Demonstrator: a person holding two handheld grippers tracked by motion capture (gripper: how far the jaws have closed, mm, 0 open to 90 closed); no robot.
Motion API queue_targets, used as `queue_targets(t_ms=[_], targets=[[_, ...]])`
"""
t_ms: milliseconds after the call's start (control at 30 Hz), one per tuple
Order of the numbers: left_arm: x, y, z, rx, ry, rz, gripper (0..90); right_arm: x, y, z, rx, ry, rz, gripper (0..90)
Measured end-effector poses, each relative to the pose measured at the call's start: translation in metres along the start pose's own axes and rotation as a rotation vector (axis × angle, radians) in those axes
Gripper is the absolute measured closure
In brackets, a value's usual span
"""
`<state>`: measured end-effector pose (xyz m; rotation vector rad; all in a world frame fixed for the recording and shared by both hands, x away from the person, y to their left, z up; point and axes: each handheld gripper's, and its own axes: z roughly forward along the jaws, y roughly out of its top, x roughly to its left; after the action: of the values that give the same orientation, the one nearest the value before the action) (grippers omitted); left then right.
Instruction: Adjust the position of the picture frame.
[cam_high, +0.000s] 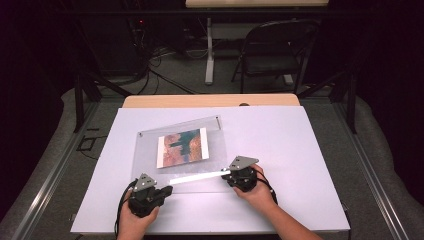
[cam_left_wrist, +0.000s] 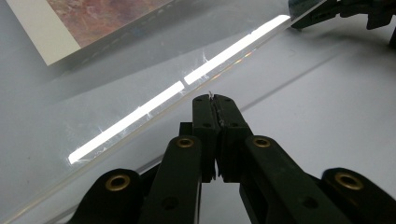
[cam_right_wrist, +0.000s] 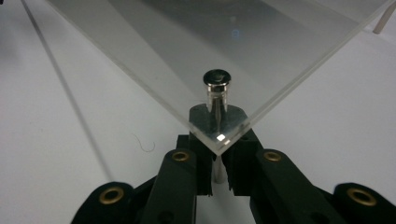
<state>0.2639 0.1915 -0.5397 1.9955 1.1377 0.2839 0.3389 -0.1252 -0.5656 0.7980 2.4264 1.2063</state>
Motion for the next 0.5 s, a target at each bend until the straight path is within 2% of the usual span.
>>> queue_targets(t_ms=[100, 500], targets=[[0.0003, 0.0000, 0.0005, 0.004, 0.001, 0.001, 87.9, 0.0023, 0.0006, -0.0005, -0.001, -0.017, -0.025, 84.0], [0.0034, -0.0004, 0.0005, 0.010, 0.015, -0.022, 88.5, 0.0070, 0.0055, -0.0057, -0.011, -0.012, -0.048, 84.9]])
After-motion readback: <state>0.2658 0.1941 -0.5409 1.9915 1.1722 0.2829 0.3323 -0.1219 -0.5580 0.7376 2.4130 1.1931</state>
